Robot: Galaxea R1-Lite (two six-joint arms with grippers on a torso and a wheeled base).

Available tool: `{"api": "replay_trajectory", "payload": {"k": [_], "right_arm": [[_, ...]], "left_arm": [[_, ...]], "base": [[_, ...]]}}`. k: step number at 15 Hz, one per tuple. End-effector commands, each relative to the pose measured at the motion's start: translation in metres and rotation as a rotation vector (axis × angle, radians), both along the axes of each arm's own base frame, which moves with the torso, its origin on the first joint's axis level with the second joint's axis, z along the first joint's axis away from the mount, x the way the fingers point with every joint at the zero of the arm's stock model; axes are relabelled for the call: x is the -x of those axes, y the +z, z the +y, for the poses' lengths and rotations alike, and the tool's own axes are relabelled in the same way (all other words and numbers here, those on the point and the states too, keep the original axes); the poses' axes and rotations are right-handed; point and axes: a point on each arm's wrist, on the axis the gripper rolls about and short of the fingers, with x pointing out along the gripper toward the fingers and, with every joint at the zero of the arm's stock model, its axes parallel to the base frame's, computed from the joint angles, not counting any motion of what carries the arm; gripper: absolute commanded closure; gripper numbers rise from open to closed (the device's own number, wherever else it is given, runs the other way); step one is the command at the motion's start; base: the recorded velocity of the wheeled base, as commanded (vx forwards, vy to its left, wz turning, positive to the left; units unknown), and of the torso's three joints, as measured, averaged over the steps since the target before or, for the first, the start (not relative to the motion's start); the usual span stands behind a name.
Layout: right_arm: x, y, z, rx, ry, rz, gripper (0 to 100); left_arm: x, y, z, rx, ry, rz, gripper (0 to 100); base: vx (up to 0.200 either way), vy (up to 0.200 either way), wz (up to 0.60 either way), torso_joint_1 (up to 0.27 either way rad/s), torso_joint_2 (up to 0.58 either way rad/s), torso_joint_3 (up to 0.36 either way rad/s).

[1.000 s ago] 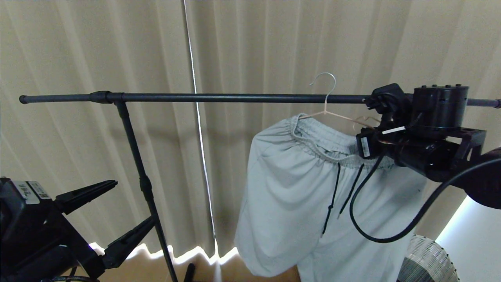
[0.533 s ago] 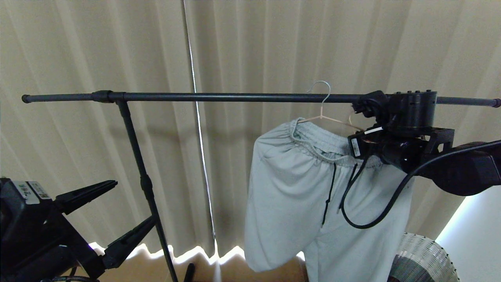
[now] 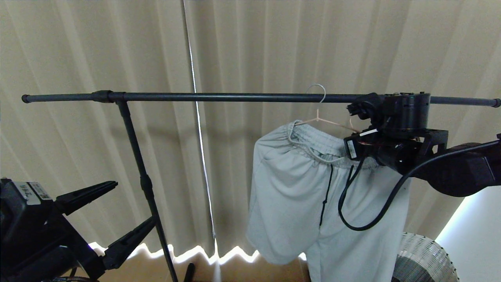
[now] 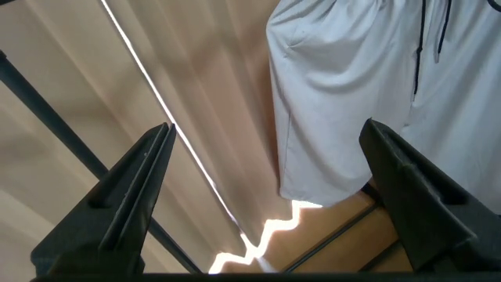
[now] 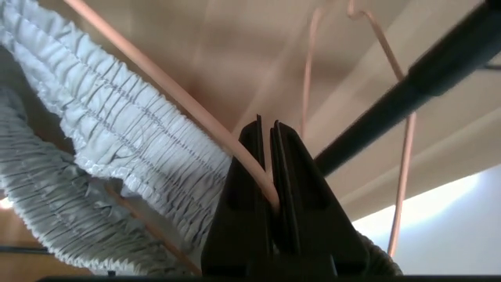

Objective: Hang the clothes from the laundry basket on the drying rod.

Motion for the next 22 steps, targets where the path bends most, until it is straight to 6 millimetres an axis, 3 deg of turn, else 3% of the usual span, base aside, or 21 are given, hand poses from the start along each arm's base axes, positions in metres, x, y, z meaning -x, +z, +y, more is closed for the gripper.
{"api": "replay_trajectory", "payload": {"k": [1, 8, 9, 17, 22], "right_arm": [[0.001, 0.000, 0.001, 0.001, 0.003, 0.001, 100], [0.017, -0.007, 0.024, 0.013, 0.083, 0.027, 100], [0.020, -0.007, 0.031, 0.014, 0.106, 0.028, 0], [0.041, 0.002, 0.052, -0.105, 0.167, -0.008, 0], [0.066, 0.014, 0.041, -0.235, 0.190, -0.025, 0]], "left_arm": [[0.000, 0.000, 0.000, -0.001, 0.000, 0.001, 0], [0.000, 0.000, 0.000, -0.001, 0.000, 0.001, 0], [0.000, 0.000, 0.000, -0.001, 0.000, 0.001, 0], [0.000, 0.000, 0.000, 0.000, 0.003, -0.002, 0], [-0.003, 0.002, 0.007, -0.005, 0.050, -0.013, 0]], "base": [[0.000, 0.000, 0.00, 0.000, 0.00, 0.000], [0.000, 0.000, 0.00, 0.000, 0.00, 0.000], [0.000, 0.000, 0.00, 0.000, 0.00, 0.000], [0.000, 0.000, 0.00, 0.000, 0.00, 0.000], [0.000, 0.000, 0.00, 0.000, 0.00, 0.000]]}}
